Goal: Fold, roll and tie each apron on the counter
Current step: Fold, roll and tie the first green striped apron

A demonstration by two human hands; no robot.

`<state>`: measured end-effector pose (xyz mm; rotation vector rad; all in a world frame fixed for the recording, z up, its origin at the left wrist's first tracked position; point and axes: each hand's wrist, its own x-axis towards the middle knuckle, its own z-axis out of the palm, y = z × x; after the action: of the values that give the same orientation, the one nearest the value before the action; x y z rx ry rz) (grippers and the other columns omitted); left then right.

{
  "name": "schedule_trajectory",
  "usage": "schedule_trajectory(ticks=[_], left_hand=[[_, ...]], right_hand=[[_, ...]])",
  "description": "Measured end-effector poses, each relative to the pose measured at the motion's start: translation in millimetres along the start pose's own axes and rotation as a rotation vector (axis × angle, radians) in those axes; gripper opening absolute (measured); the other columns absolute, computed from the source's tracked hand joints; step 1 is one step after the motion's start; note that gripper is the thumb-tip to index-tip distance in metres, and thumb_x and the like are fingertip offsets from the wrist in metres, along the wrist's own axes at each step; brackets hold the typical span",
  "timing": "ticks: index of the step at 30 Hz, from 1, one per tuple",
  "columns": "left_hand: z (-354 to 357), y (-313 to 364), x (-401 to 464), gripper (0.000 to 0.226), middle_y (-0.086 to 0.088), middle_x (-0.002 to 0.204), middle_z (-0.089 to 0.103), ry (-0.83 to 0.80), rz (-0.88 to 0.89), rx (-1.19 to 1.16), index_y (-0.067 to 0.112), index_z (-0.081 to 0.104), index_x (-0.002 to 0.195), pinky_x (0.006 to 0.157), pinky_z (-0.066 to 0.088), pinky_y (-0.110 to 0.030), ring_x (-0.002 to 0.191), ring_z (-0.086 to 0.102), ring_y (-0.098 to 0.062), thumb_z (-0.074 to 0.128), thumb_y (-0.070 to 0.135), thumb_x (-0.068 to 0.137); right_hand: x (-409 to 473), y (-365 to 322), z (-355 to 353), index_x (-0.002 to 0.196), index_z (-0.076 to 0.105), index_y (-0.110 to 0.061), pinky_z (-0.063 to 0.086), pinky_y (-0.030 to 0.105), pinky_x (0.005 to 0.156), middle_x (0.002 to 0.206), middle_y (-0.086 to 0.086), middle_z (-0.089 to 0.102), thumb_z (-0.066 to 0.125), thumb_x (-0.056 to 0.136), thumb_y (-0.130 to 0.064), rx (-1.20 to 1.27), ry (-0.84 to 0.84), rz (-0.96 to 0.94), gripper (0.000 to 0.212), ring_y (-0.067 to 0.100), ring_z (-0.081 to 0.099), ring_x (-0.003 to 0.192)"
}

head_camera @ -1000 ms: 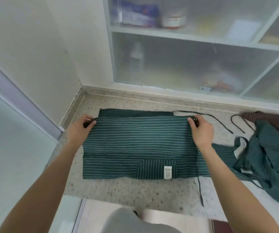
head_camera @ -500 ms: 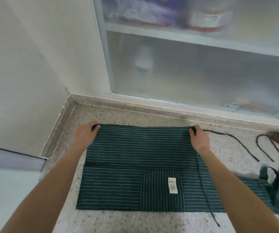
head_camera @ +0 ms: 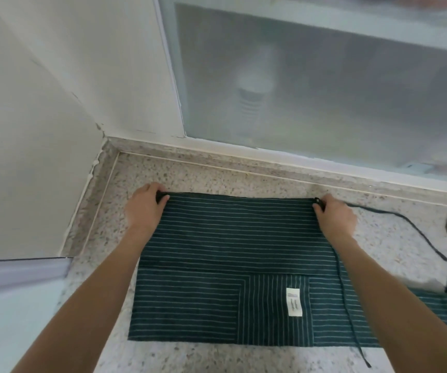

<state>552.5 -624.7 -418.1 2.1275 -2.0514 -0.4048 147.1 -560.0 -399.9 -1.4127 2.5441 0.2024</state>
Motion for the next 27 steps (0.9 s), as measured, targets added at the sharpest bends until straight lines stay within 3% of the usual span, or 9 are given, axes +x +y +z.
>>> schedule_trajectory(ticks=[4, 6, 9, 11, 14, 17, 20, 22, 27], left_hand=[[10.7, 14.8, -10.0, 0.016, -0.011, 0.102, 0.06, 0.174, 0.13, 0.064, 0.012, 0.063, 0.097, 0.078, 0.044, -0.043, 0.096, 0.053, -0.033, 0.067, 0.014, 0.081], [16.6, 38.5, -26.0, 0.015, -0.006, 0.102, 0.062, 0.168, 0.27, -0.005, 0.014, 0.063, 0.098, 0.08, 0.046, -0.042, 0.097, 0.055, -0.029, 0.064, 0.018, 0.083], [25.7, 85.5, -58.5, 0.028, 0.0, 0.107, 0.063, 0.009, 0.476, -0.101, 0.019, 0.063, 0.108, 0.086, 0.046, -0.038, 0.102, 0.057, -0.023, 0.05, 0.035, 0.089], [33.3, 118.0, -84.3, 0.048, 0.001, 0.128, 0.054, -0.23, 0.537, -0.121, 0.019, 0.051, 0.129, 0.101, 0.035, -0.036, 0.121, 0.048, -0.02, 0.044, 0.048, 0.092], [48.4, 153.8, -116.8, 0.082, 0.0, 0.155, 0.019, -0.483, 0.597, -0.019, 0.017, 0.016, 0.149, 0.115, 0.01, -0.037, 0.143, 0.014, -0.016, 0.039, 0.066, 0.087], [61.7, 168.4, -139.0, 0.098, -0.001, 0.158, -0.009, -0.572, 0.675, 0.125, 0.024, -0.004, 0.15, 0.116, -0.004, -0.05, 0.144, -0.011, -0.018, 0.04, 0.076, 0.079], [69.0, 166.2, -153.8, 0.104, 0.0, 0.156, -0.02, -0.631, 0.717, 0.224, 0.032, -0.007, 0.148, 0.112, -0.011, -0.056, 0.142, -0.021, -0.021, 0.048, 0.078, 0.073], [67.8, 157.2, -152.9, 0.106, 0.001, 0.155, -0.022, -0.647, 0.702, 0.227, 0.034, -0.005, 0.148, 0.11, -0.012, -0.057, 0.141, -0.023, -0.02, 0.053, 0.077, 0.07], [54.3, 136.3, -166.7, 0.11, 0.005, 0.156, -0.019, -0.666, 0.667, 0.268, 0.037, 0.0, 0.148, 0.109, -0.01, -0.061, 0.142, -0.021, -0.017, 0.064, 0.071, 0.066]], right_hand=[[-6.4, -4.1, 7.6, 0.111, 0.05, -0.009, 0.045, 0.038, 0.07, 0.106, 0.015, 0.059, 0.053, 0.093, -0.028, 0.08, 0.131, -0.045, 0.026, 0.032, 0.054, 0.096], [-20.9, -2.6, 12.7, 0.113, 0.051, -0.005, 0.043, 0.043, 0.081, 0.109, 0.019, 0.056, 0.058, 0.09, -0.023, 0.142, 0.246, -0.101, 0.03, 0.035, 0.05, 0.1], [-61.5, 1.6, 24.2, 0.113, 0.056, -0.005, 0.041, 0.043, 0.087, 0.114, 0.017, 0.055, 0.062, 0.086, -0.017, 0.209, 0.334, -0.206, 0.03, 0.033, 0.049, 0.105], [-98.3, 10.3, 36.8, 0.112, 0.057, -0.007, 0.042, 0.044, 0.09, 0.118, 0.015, 0.054, 0.064, 0.085, -0.015, 0.232, 0.318, -0.231, 0.029, 0.032, 0.049, 0.109], [-150.4, 33.3, 58.6, 0.113, 0.058, -0.008, 0.044, 0.05, 0.09, 0.124, 0.016, 0.052, 0.066, 0.083, -0.015, 0.199, 0.256, -0.121, 0.032, 0.036, 0.048, 0.114], [-187.8, 62.0, 70.4, 0.117, 0.059, -0.012, 0.043, 0.055, 0.088, 0.128, 0.02, 0.05, 0.068, 0.081, -0.014, 0.178, 0.177, 0.077, 0.038, 0.043, 0.046, 0.114], [-218.0, 91.9, 73.1, 0.12, 0.057, -0.014, 0.044, 0.052, 0.088, 0.126, 0.019, 0.05, 0.065, 0.084, -0.013, 0.199, 0.11, 0.157, 0.037, 0.041, 0.048, 0.107], [-225.1, 100.4, 74.0, 0.12, 0.057, -0.013, 0.048, 0.046, 0.083, 0.12, 0.015, 0.053, 0.06, 0.088, -0.011, 0.217, 0.041, 0.114, 0.032, 0.036, 0.05, 0.103], [-228.6, 120.2, 65.9, 0.096, 0.068, -0.007, 0.049, 0.036, 0.063, 0.095, 0.011, 0.063, 0.053, 0.087, 0.001, 0.273, 0.006, -0.025, 0.019, 0.034, 0.061, 0.08]])
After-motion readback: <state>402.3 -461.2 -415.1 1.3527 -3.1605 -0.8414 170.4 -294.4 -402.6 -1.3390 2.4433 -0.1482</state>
